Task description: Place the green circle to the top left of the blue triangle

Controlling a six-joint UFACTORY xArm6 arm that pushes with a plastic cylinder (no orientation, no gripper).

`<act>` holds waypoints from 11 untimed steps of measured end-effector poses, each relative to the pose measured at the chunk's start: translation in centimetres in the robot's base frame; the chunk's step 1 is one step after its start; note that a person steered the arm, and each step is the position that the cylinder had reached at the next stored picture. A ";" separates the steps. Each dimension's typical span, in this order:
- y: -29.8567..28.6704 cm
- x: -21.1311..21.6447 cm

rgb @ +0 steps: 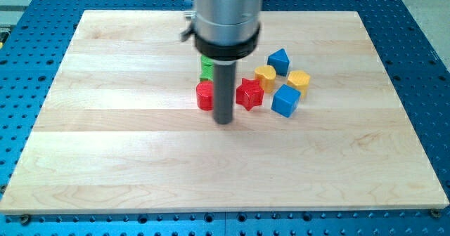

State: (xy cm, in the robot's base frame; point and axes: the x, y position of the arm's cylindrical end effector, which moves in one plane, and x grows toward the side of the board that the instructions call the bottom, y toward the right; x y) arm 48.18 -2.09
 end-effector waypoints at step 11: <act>-0.8 -16.2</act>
State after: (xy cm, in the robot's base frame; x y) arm 31.97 -2.91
